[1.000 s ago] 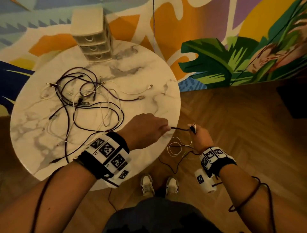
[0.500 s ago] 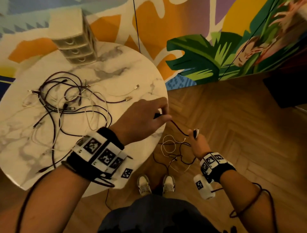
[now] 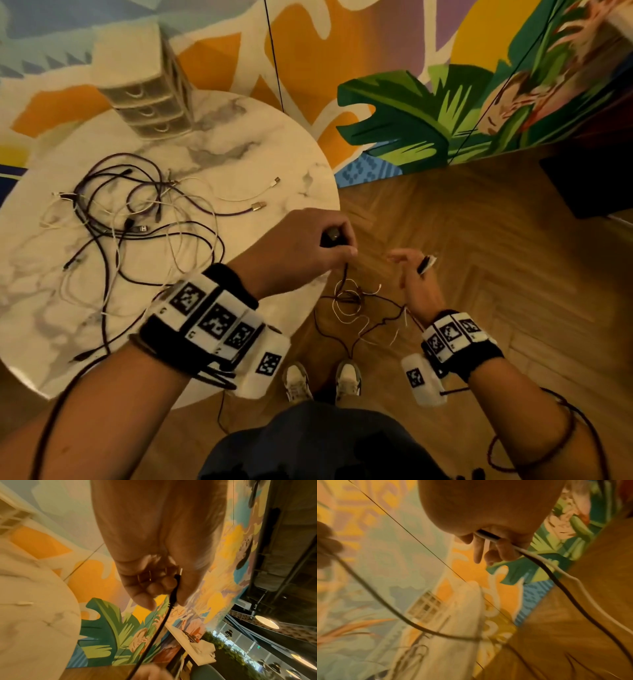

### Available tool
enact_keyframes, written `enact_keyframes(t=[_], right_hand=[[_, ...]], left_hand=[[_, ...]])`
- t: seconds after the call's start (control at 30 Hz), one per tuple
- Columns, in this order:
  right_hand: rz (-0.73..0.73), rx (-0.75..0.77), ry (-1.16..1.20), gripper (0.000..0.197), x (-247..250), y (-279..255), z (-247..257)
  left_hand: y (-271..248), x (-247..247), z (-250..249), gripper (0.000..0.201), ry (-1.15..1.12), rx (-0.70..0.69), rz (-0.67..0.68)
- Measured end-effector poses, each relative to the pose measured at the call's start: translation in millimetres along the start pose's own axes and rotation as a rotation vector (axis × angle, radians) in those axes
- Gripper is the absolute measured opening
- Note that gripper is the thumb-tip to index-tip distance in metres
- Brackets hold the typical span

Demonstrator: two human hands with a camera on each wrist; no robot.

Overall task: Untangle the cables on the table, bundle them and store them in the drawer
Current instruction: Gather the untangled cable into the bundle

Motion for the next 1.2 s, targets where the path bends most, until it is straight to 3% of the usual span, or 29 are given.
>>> enact_keyframes(t=[0.1,0.2,0.3,0.6,0.77,0.93,1.03,1.13,1.2], right_hand=[[0.164,0.165,0.289,0.034,-2.8,-16.1,72.6],[0.380,0.164,0.424,0.045,-18.3,-39.4,111.0],[0.500,0.158,0.435,0.029,-29.1,-46.9,120.8],[0.470,0.207,0.327,0.044,-35.3,-36.4,123.2],[0.449,0.231,0.364,0.035,-39.6,-33.6,115.9],[0.388,0.215,0.306,0.034,-37.1,-33.7,106.1],[0.362,0.216,0.425,0.009,-32.2,-39.9,111.4],[0.376,0.071,0.179,0.039,-31.7,-44.0,96.2],[0.383,0.031,0.050,0.041,-34.4,-40.4,81.5]], left_hand=[[12.3,-23.0,-17.3,0.006,0.021,-0.042,0.044],[17.5,-25.8,-22.7,0.008,-0.022,-0.039,0.004],[18.0,-25.8,-28.2,0.010,0.004,-0.056,0.018],[12.7,-30.6,-29.4,0.017,0.140,-0.119,0.038],[11.3,-36.8,-22.0,0.027,0.424,-0.102,0.033],[10.1,-46.2,-19.5,0.036,0.516,-0.069,0.101],[7.4,-46.2,-28.2,0.051,0.526,-0.131,0.001],[6.9,-53.7,-46.8,0.043,0.711,-0.264,-0.116],[9.6,-57.5,-49.2,0.025,0.777,-0.293,-0.172]])
Point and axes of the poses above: each hand's wrist, its own y-axis towards the middle knuckle, its own x-axis out of the back of the hand, z = x × y, the point moved 7 cm from there along y, towards the middle knuckle, and after that the axes turned 2 degrees about -y, right-handed, at the moved point
